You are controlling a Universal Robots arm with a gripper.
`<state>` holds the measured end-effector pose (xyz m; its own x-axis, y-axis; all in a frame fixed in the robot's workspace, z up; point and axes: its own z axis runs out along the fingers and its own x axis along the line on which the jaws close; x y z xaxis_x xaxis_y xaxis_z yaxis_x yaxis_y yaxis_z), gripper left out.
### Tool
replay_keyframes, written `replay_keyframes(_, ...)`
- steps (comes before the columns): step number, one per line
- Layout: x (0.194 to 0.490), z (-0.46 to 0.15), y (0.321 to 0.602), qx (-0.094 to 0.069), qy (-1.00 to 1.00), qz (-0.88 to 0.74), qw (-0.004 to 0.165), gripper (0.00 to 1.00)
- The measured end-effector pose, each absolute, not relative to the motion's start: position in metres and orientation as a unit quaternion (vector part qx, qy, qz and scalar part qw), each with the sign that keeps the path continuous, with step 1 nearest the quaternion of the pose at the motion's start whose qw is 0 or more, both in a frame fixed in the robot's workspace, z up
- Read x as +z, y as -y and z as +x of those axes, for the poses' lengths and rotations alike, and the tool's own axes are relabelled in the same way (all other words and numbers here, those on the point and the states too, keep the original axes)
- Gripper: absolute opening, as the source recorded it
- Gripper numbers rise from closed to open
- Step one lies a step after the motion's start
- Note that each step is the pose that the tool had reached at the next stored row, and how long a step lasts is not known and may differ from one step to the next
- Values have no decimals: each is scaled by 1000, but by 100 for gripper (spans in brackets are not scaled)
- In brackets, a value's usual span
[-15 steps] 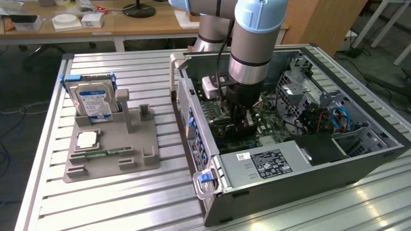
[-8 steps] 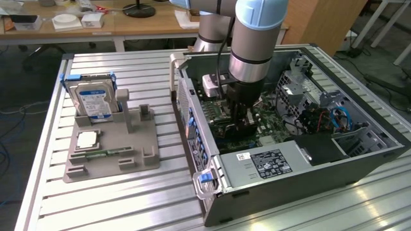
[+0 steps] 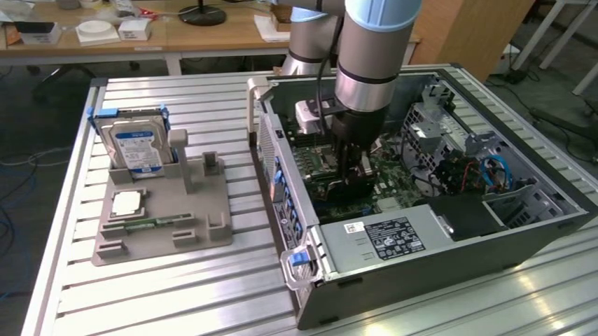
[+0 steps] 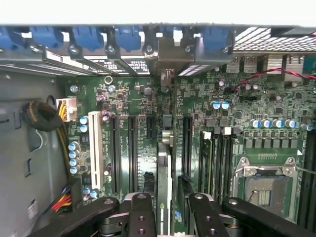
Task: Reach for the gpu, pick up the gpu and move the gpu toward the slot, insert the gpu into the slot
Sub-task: 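Insert the gpu into the slot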
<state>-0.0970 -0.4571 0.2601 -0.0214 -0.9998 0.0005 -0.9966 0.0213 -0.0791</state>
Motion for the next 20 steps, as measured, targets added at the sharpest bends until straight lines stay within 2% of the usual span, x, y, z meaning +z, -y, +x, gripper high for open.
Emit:
replay_keyframes(6,270,-97,457,-29,-714,-699,28,33)
replay_keyframes(8,270,-97,457,-29,-714,-699,28,25)
replay_keyframes(9,270,-97,457,-29,-714,-699,28,25)
replay_keyframes(12,270,-97,457,-29,-714,-699,28,10)
replay_keyframes(20,270,-97,457,-29,-714,-699,28,10)
